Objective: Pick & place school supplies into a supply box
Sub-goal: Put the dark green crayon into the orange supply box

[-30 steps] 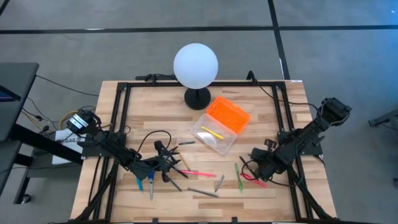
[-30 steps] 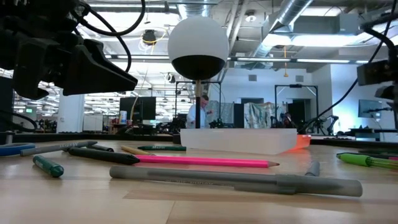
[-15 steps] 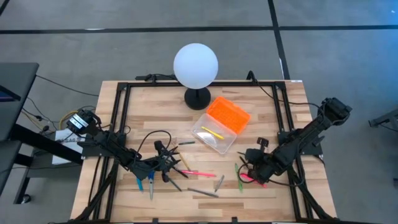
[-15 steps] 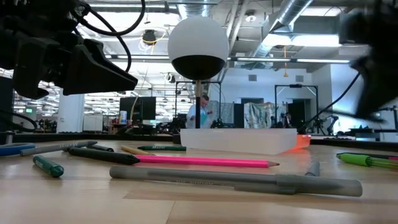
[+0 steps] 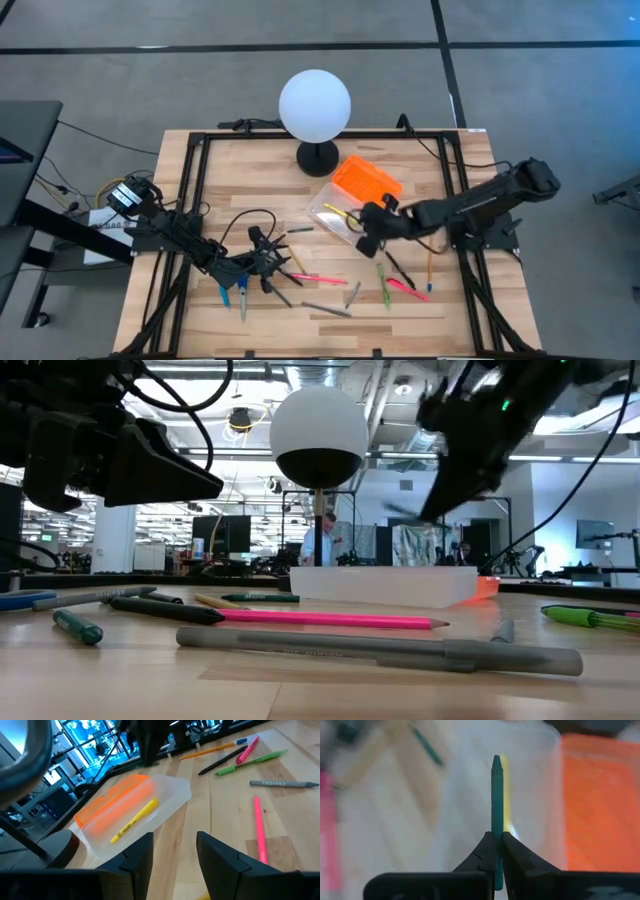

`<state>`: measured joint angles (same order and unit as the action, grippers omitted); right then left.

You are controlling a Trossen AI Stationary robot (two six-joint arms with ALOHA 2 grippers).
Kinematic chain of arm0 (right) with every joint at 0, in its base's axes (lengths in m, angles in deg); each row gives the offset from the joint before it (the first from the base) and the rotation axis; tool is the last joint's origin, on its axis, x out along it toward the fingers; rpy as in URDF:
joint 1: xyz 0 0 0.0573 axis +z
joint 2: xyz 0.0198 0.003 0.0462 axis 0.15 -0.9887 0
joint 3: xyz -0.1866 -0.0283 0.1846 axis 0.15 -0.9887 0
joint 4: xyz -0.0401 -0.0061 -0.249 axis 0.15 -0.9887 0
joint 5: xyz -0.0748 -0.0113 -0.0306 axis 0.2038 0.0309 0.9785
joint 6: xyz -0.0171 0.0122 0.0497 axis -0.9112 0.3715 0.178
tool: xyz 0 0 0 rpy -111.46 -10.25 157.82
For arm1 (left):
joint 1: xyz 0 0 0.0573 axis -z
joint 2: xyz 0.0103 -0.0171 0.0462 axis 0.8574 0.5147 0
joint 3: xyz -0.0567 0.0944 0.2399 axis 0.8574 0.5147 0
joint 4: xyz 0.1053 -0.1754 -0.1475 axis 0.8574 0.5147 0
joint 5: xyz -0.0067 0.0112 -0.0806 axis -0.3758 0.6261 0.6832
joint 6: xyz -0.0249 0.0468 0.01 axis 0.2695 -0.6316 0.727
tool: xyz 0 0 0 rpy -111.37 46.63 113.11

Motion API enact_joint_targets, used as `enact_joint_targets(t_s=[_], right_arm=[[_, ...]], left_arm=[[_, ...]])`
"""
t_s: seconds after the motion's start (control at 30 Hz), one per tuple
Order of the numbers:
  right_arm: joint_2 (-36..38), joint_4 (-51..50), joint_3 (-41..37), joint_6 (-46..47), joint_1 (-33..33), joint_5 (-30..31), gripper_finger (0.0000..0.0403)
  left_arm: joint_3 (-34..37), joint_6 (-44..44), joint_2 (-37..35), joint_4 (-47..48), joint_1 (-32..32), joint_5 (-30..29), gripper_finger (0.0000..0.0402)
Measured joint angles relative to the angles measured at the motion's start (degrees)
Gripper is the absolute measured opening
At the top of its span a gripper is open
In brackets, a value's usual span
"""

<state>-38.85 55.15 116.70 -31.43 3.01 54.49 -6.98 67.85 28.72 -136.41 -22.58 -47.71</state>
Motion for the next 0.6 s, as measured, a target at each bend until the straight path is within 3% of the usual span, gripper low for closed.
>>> enact_joint_targets(t_s=[0.27,0.6], right_arm=[[-6.18,1.59,0.09,-4.45,-7.62,-3.27,0.0005],[-9.18,3.44,0.07,-5.04,-8.39,-3.8,0.0025]], left_arm=[[-0.04,-0.75,0.02,-0.8,0.0,0.31,0.0145],[-0.03,-0.81,0.02,-0.62,0.0,0.3,0.0145]])
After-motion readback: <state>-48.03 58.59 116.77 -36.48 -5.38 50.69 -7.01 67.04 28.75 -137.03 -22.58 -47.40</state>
